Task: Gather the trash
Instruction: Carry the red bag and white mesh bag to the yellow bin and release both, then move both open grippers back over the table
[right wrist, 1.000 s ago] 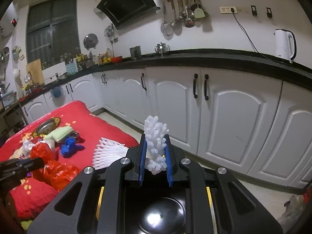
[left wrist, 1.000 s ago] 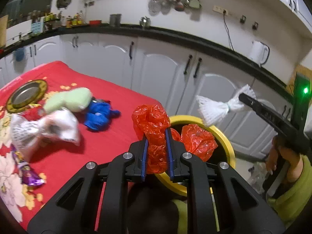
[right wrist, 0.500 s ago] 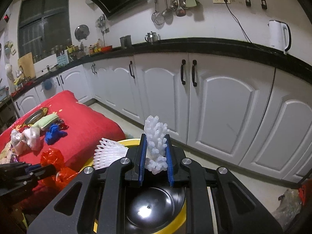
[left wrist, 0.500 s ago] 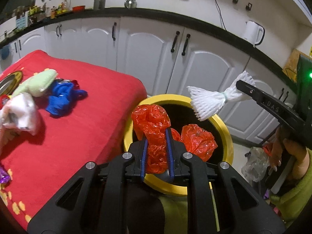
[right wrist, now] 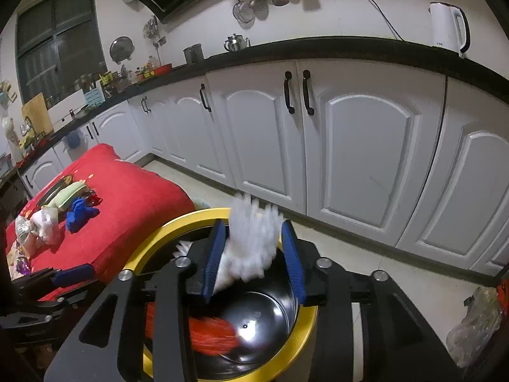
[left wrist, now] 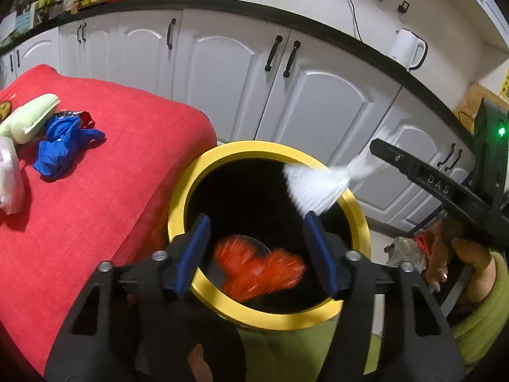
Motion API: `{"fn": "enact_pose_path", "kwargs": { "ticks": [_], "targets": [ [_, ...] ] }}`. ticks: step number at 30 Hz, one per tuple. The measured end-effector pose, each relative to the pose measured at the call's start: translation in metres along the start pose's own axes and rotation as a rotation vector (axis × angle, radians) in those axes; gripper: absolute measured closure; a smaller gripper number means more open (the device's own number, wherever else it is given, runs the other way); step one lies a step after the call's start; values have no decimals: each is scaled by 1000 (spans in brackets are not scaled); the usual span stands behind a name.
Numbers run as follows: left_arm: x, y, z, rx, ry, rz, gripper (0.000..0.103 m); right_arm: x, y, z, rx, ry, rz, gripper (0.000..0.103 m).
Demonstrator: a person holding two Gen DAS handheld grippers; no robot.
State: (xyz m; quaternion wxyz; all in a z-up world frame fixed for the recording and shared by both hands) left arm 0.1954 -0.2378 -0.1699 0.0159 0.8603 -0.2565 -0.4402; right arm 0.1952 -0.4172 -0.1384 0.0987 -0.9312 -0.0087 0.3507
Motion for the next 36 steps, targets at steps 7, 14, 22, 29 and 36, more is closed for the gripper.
{"fn": "enact_pose_path", "kwargs": {
  "ticks": [7,14,22,29,36],
  "targets": [
    [-27,-11,-8,-33,82,-32,12,-2,-7,1,6,7,-22,54],
    [-67,-28,-18,-53,190,-119,11,-11,-34,-5,-34,29,-66,48],
    [-109,-54,-15,-90,281,-230,11,-29,-70,-10,-84,70,-111,38],
    [-138,-78,-12,-139,327,-274,11,-43,-109,-14,-153,89,-155,33],
    [-171,-103,-10,-186,388,-307,11,-52,-145,-17,-201,103,-189,28]
  ]
}}
Point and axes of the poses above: each gripper's, at about its wrist camera, not at the fingertips, and x roughly the way its jaws point, y to its right, z to its underside, the point moved 10 cm from there along x, roughly the way its jaws point, and after that the axes turned 6 degrees about -y, right-handed, at the moved point
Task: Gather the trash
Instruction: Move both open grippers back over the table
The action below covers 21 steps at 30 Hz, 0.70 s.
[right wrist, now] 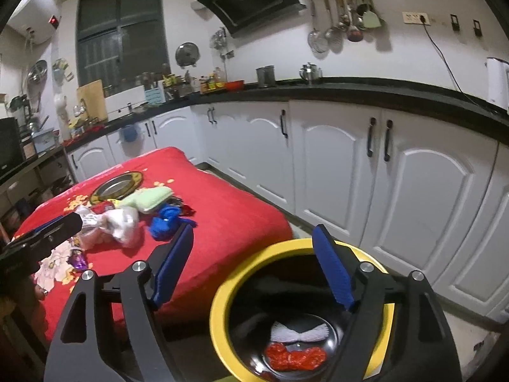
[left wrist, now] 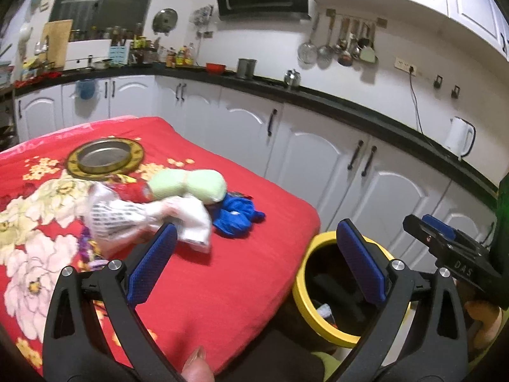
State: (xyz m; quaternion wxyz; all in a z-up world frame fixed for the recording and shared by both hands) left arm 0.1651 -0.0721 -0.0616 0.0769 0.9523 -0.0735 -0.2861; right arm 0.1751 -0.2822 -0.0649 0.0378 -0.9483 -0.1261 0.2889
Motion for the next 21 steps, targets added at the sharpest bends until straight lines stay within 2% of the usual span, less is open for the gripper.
{"fn": "enact_pose_path", "kwargs": {
  "ticks": [6,11,21],
  "targets": [
    [-19,-25,-13,6,32,-46,11,1,-36,-17,-54,17,-47,25],
    [-32,-50,-18,-14,37,-81,11,-2,-67,-29,-92,31,-100,22],
    [-67,-104,-37,-57,95,-174,11,-1,-117,-54,-142,46,-187,19]
  ]
}}
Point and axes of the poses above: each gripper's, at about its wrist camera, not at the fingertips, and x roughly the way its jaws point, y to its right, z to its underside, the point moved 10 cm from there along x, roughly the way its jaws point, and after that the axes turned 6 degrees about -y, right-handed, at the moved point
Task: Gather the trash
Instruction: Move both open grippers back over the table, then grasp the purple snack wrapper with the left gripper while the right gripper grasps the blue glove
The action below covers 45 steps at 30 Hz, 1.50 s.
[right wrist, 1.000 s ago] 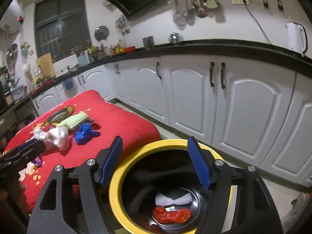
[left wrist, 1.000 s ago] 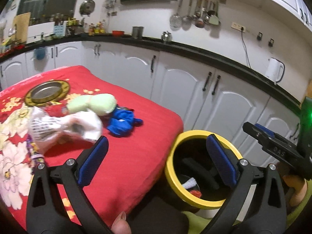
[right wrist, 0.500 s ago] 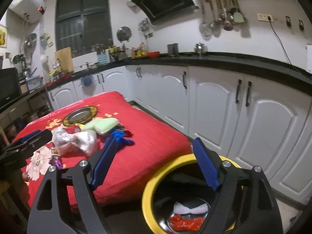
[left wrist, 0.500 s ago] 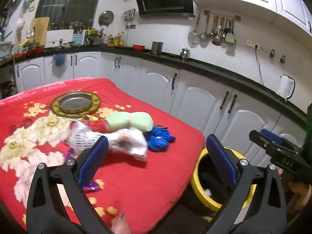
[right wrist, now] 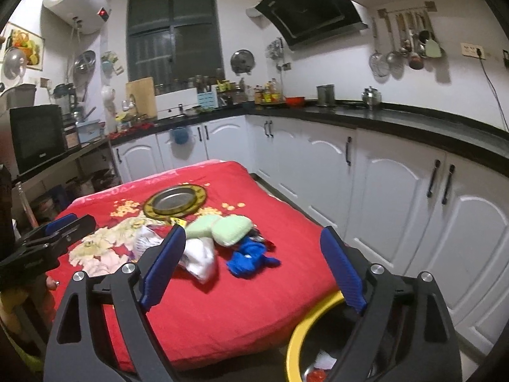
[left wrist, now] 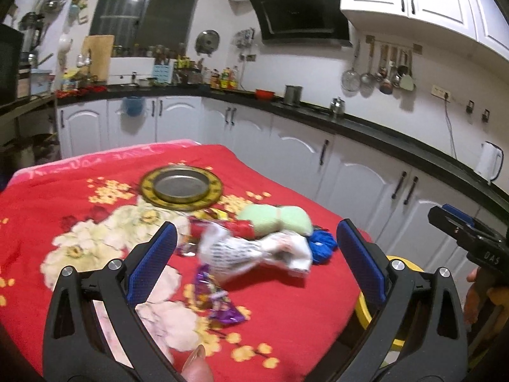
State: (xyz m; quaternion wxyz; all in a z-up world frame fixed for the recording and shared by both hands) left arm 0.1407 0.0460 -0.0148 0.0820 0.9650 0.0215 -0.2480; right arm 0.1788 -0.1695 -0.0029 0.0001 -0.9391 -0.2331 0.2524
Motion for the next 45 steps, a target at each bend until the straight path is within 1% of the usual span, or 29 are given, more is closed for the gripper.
{"fn": "enact_pose_path", "kwargs": {
  "ticks": [2,6,13,15,18,25,28,30,33,37,41,43,44,45],
  "targets": [
    [-2,-10,-1,-12,3,-11,11,3,-8,-6,-7,2,-14,18],
    [-3,-31,-2,-45,0,-38,11,17,-27,-13,-20,-21,-58,17],
    [5,-67,8,-104,-32,-83,11,46,-58,-21,-68,-59,-99,17],
    [9,-74,12,-129,-46,-76,11,55,-64,-22,-72,-66,-108,17],
    [16,-81,17,-138,-64,-68,11,71,-68,-24,-76,-74,-107,17],
    [36,-84,30,-156,-121,-36,11,115,-60,-15,-63,-124,-77,17],
    [44,-81,36,-153,-147,-27,11,130,-48,-7,-58,-156,-45,17],
    [51,-77,43,-160,-179,-6,11,137,-41,-2,-51,-171,-30,17],
    [63,-67,55,-140,-224,10,11,150,-29,10,-49,-212,-2,17],
    [74,-54,66,-108,-269,31,11,166,-17,29,-7,-283,-6,18],
    [83,-54,78,-111,-315,16,11,179,-11,49,29,-347,-16,26],
    [88,-53,84,-116,-342,29,11,187,-6,59,45,-379,-11,32],
    [90,-53,85,-115,-349,28,11,191,-5,62,48,-393,-12,34],
    [91,-53,86,-113,-354,28,13,193,-4,65,49,-404,-11,36]
  ]
}}
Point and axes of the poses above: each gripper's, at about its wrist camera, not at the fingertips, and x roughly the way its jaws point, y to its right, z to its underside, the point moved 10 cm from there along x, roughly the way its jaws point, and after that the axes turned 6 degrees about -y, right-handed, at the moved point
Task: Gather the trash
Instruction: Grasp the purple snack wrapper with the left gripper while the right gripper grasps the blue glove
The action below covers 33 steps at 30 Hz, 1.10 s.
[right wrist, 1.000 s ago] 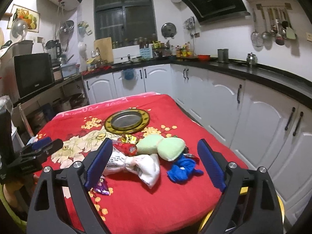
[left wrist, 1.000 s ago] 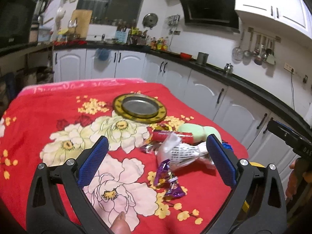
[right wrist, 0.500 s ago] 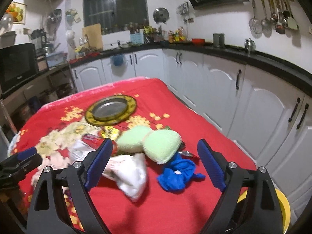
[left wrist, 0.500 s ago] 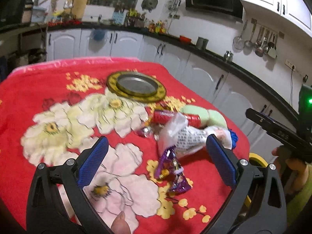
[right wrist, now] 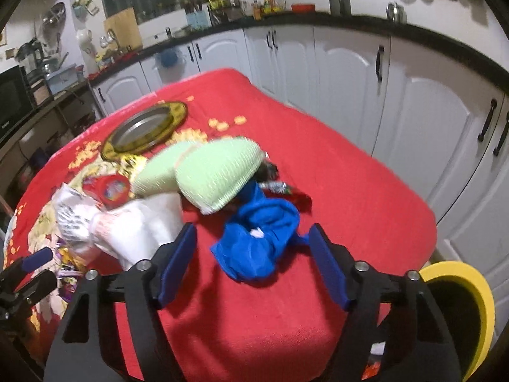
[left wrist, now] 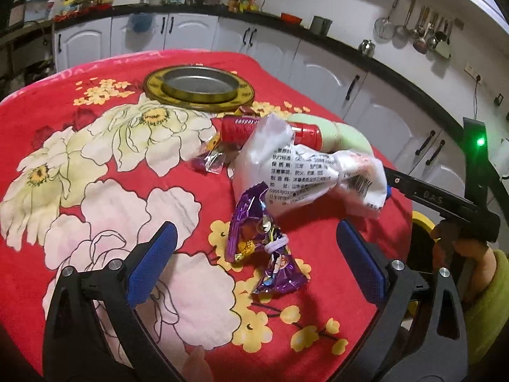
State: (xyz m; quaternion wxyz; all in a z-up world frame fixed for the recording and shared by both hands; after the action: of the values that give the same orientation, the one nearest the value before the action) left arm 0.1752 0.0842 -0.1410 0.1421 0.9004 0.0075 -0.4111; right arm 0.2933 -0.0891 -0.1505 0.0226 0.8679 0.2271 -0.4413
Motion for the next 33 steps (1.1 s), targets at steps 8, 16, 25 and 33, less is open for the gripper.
{"fn": "enact_pose_path", "kwargs": {
  "ticks": [8,16,25,33],
  "targets": [
    [13,0,7,2,-45,8,35,16,7,25,11,-82,-15,77],
    [25,-2,19,-16,-117,14,67,-2,2,39,14,-63,-75,84],
    [14,2,18,-12,-103,8,76,-18,-5,49,12,-58,-110,84],
    [-10,2,8,21,-40,-34,77,-40,-8,53,-10,-34,-107,84]
  ]
}}
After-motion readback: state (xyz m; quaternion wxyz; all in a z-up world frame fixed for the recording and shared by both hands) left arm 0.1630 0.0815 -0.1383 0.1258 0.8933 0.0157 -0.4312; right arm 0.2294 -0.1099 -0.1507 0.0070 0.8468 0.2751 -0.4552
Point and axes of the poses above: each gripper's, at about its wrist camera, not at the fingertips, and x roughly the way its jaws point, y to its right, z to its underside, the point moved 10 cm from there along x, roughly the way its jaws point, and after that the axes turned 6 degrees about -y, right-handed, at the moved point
